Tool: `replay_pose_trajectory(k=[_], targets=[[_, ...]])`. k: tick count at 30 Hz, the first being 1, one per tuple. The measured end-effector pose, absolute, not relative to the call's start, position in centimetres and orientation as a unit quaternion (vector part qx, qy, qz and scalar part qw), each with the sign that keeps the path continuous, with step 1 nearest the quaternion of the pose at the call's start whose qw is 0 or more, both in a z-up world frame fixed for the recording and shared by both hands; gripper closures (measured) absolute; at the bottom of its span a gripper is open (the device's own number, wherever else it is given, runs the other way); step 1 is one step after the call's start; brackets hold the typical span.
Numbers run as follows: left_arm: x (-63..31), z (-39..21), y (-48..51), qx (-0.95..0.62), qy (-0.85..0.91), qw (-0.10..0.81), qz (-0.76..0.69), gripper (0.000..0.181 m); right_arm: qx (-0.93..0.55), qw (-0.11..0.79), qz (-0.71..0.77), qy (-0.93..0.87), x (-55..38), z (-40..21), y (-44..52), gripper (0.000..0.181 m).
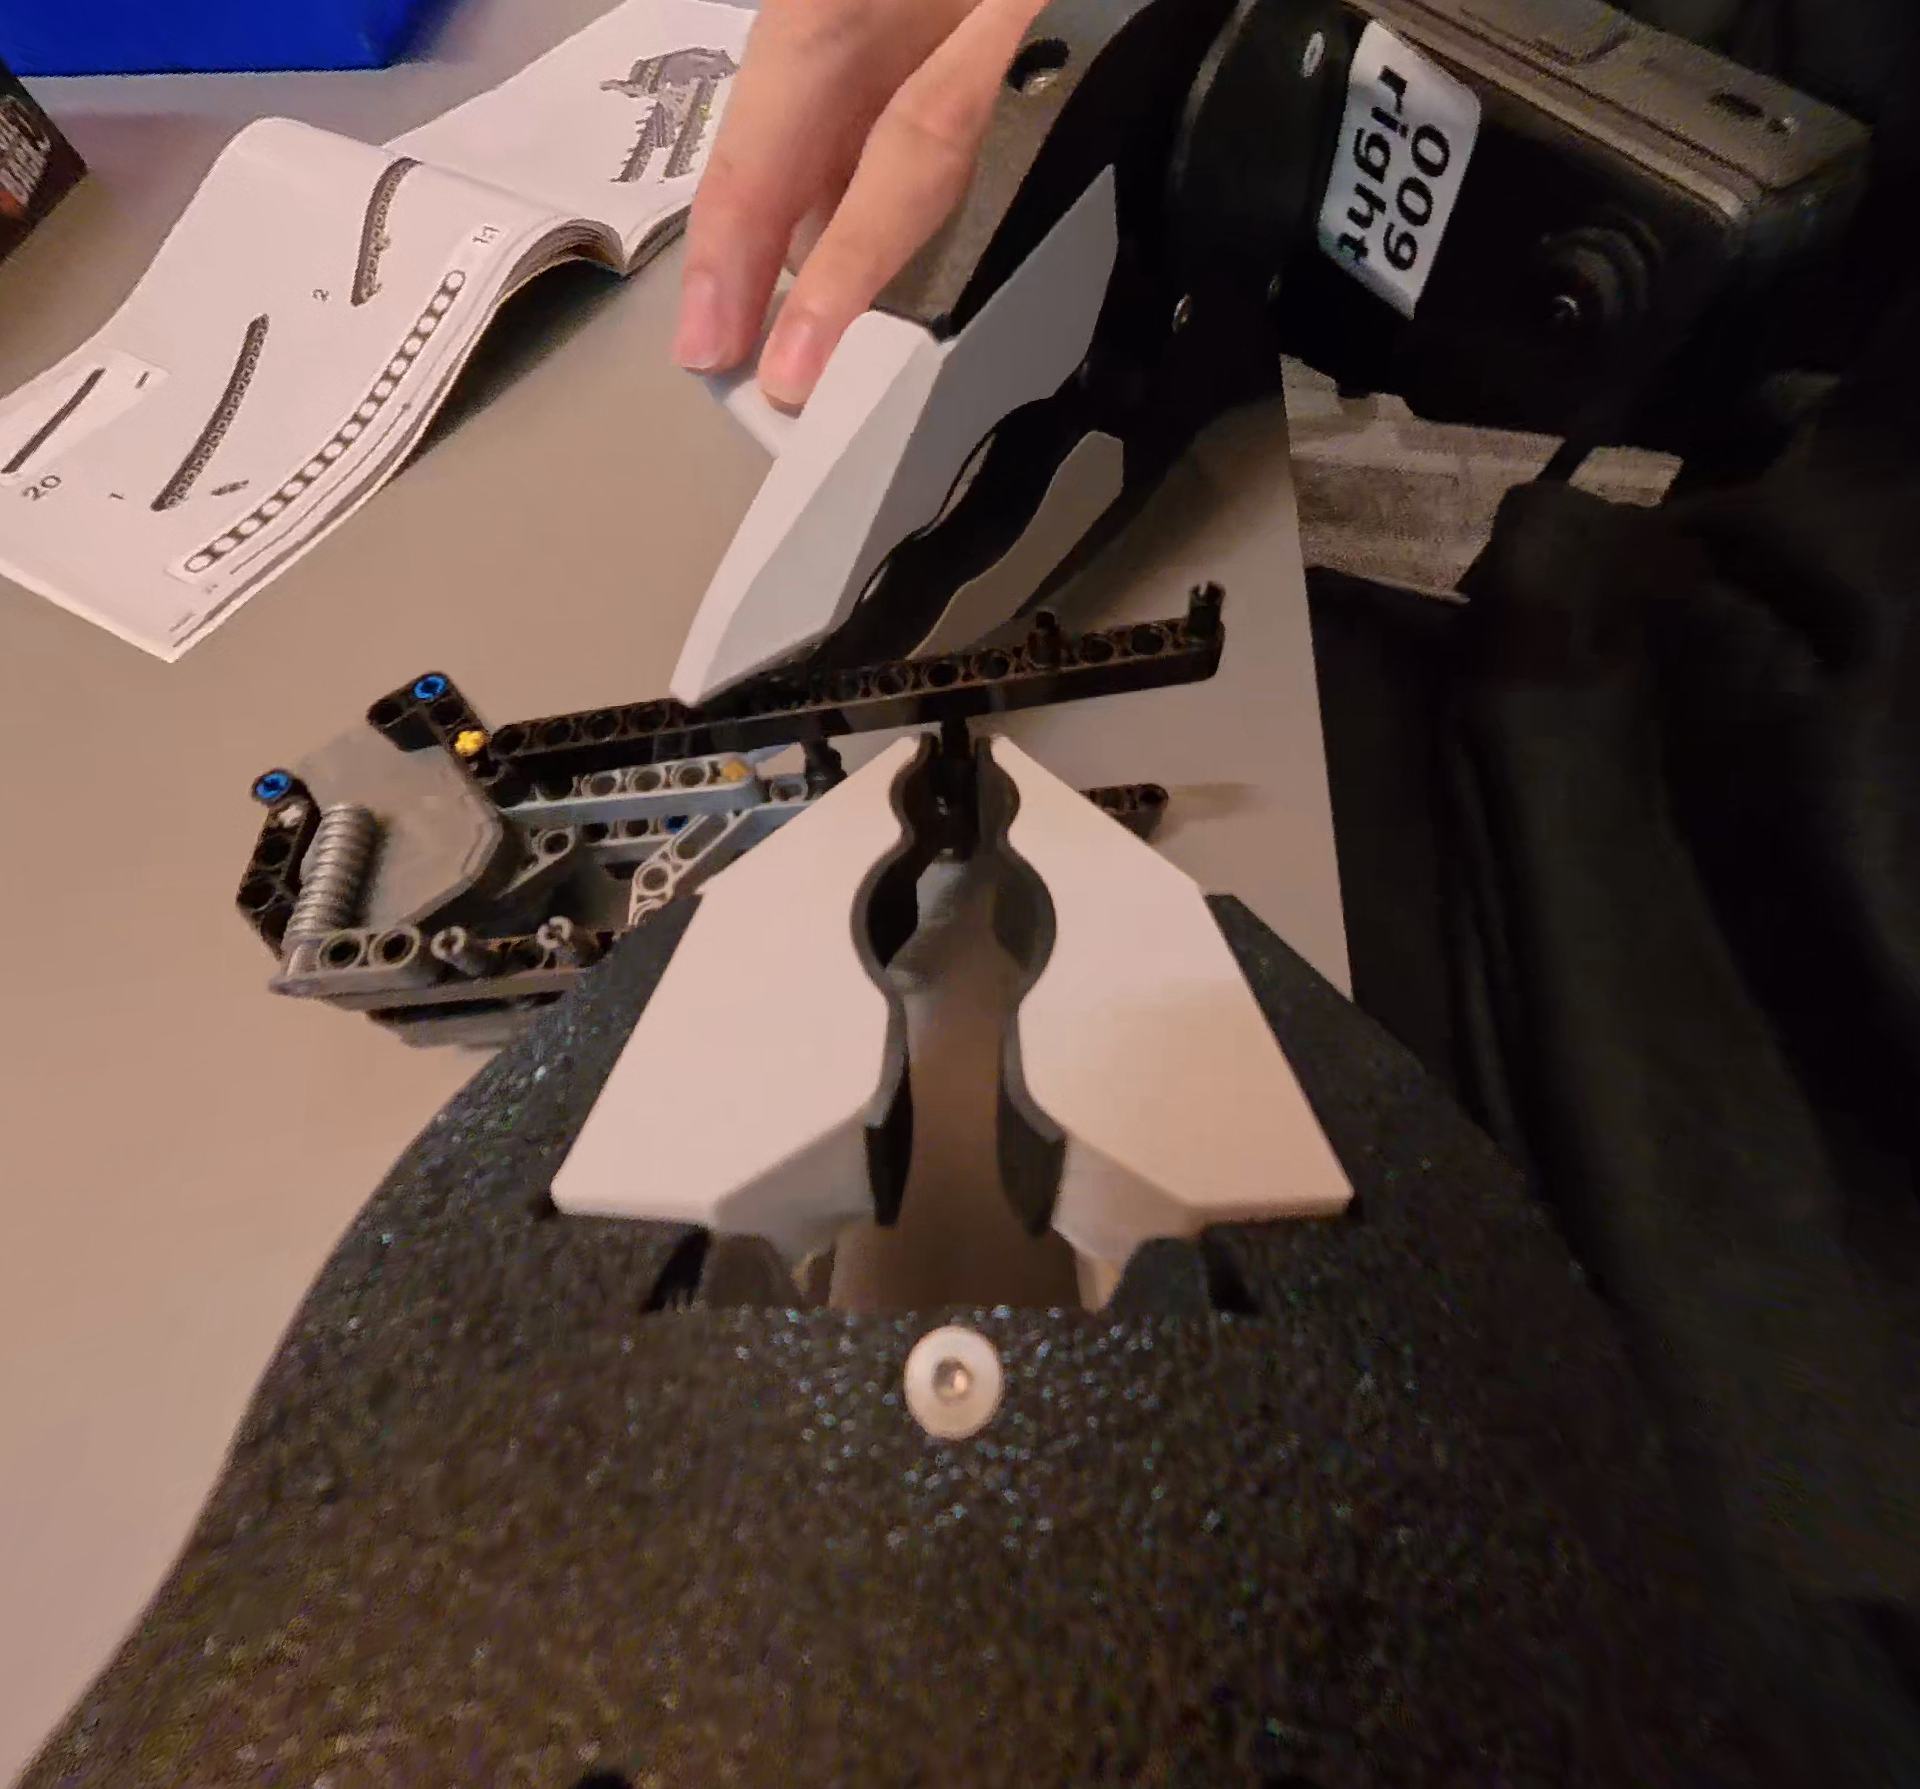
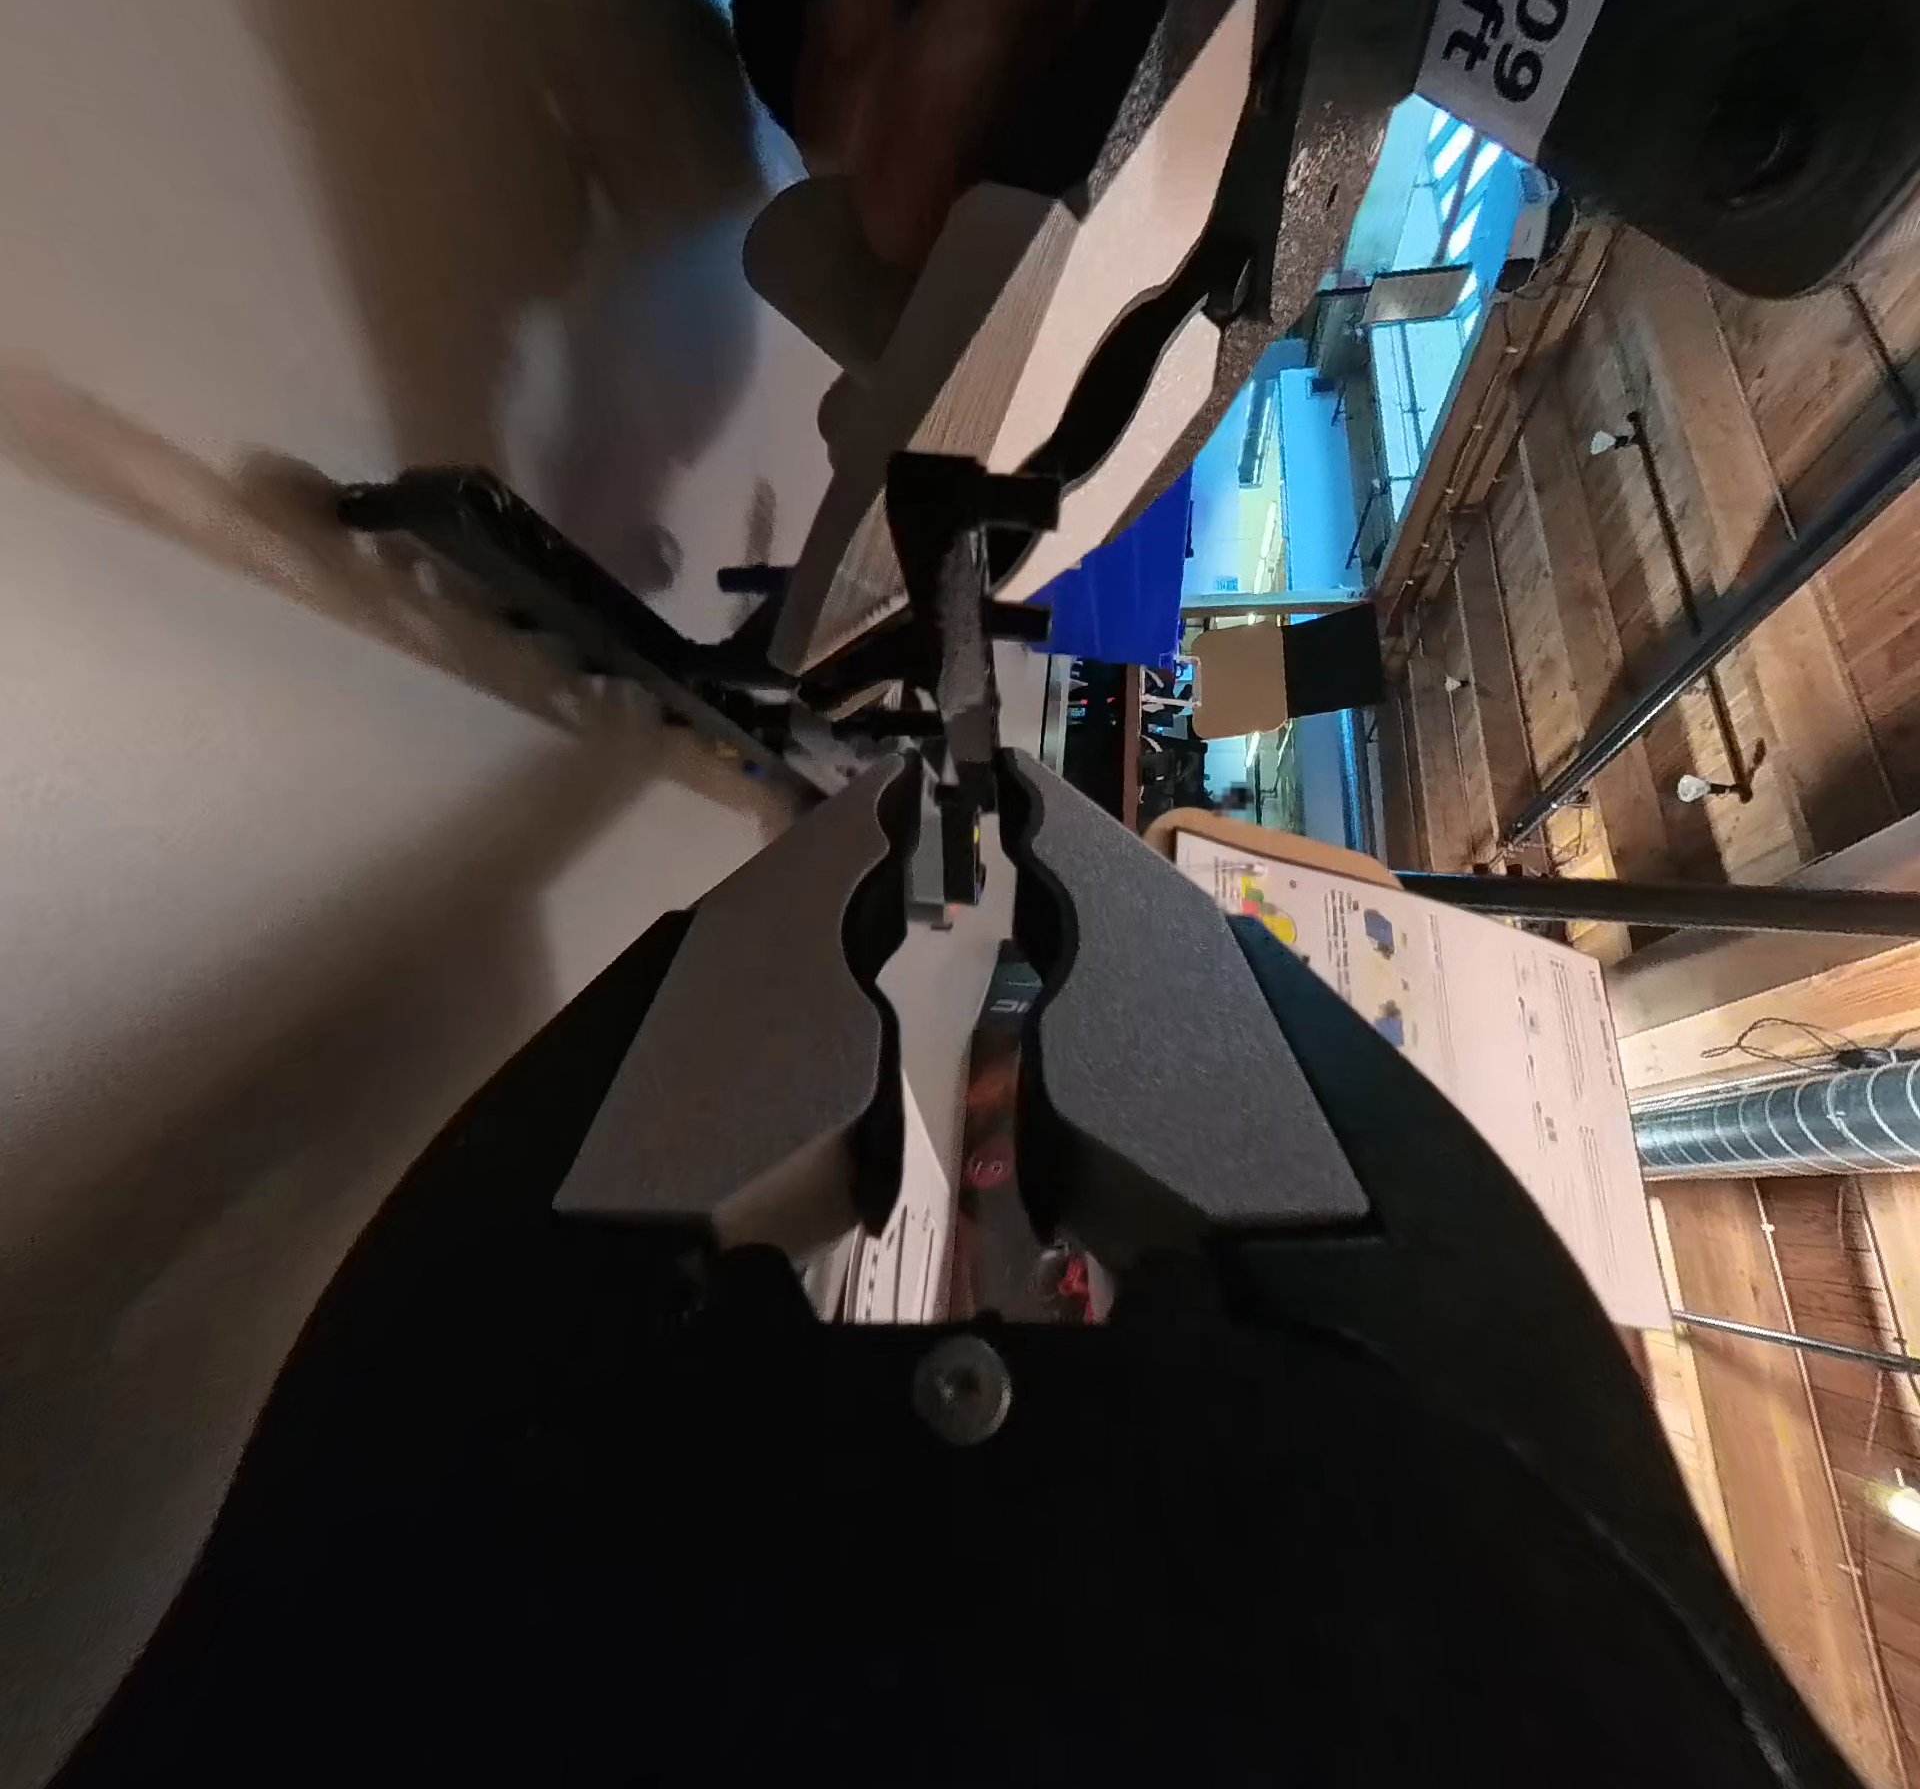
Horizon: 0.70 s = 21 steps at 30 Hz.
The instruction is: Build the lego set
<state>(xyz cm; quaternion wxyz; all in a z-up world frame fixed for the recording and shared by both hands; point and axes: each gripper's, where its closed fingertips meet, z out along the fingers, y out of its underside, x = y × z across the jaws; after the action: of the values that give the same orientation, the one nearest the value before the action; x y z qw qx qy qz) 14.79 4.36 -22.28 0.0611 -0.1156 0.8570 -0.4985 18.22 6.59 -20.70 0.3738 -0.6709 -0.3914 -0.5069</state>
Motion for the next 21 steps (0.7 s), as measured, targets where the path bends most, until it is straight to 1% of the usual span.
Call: replay_pose_trajectory(k=[2, 6, 10, 13, 15, 18, 21], targets=[[15.0, -22.3, 3.9, -0.124, 0.858, 0.061, -0.494, 0.176, -0.692, 0.355, -0.489, -0.394, 18.5, -21.6, 5.1, 0.152], [15.4, -22.1, 3.4, -0.133, 0.864, 0.081, -0.48, 0.176, -0.716, 0.364, -0.468, -0.37, 17.2, -21.1, 2.5, 0.149], [15.5, -22.5, 2.8, -0.137, 0.867, 0.096, -0.469, 0.176, -0.732, 0.442, -0.424, -0.298, 14.8, -19.1, 2.5, 0.142], [15.9, -22.6, 2.6, -0.148, 0.863, 0.105, -0.471, 0.176, -0.748, 0.429, -0.43, -0.27, 14.9, -19.1, 2.7, 0.145], [16.1, -22.5, 2.6, -0.16, 0.858, 0.1, -0.478, 0.176, -0.76, 0.417, -0.424, -0.262, 14.9, -19.8, 2.7, 0.163], [16.2, -22.6, 2.6, -0.169, 0.852, 0.098, -0.486, 0.176, -0.763, 0.426, -0.418, -0.249, 15.2, -19.9, 2.8, 0.161], [16.3, -22.6, 2.5, -0.168, 0.85, 0.103, -0.488, 0.176, -0.753, 0.443, -0.419, -0.249, 15.6, -19.4, 2.9, 0.147]])
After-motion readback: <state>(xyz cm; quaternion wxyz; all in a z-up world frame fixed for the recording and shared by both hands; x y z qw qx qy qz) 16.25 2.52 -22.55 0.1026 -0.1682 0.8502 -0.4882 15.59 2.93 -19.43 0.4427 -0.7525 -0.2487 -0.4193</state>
